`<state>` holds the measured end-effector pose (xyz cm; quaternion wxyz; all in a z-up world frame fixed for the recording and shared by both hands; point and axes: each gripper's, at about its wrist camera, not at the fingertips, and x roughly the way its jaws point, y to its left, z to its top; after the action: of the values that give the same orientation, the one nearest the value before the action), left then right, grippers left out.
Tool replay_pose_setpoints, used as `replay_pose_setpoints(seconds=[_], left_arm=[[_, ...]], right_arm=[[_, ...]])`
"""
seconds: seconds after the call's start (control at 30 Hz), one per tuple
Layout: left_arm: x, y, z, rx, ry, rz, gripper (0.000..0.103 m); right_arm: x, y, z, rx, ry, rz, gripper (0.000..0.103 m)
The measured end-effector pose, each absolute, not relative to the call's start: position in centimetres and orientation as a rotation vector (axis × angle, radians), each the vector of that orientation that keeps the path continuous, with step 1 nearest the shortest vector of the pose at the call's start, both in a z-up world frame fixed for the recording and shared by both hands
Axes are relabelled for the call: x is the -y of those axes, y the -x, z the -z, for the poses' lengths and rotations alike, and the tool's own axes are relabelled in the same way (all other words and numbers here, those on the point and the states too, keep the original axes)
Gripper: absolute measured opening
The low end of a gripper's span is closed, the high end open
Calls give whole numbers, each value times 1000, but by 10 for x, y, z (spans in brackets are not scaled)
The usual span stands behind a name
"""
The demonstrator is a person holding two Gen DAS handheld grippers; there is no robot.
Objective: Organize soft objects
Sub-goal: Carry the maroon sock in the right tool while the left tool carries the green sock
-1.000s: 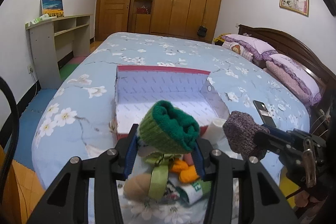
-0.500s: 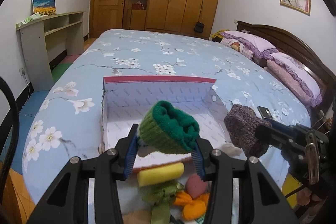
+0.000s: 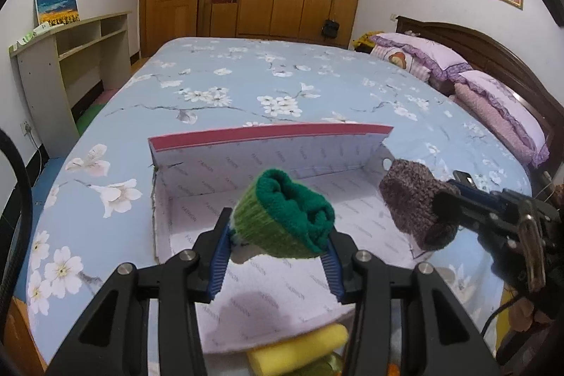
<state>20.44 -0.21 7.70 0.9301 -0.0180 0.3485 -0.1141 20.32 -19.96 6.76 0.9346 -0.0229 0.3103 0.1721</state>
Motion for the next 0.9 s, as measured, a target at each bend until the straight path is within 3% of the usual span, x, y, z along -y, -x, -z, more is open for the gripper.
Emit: replay_pose_setpoints(seconds=[0.7, 0.9], left_arm=[[12, -263, -39, -787, 11, 147, 48], [13, -272, -32, -823, -9, 136, 56]], right_arm=[[211, -275, -26, -714, 48, -355, 19], [211, -282, -21, -731, 38, -359, 19]])
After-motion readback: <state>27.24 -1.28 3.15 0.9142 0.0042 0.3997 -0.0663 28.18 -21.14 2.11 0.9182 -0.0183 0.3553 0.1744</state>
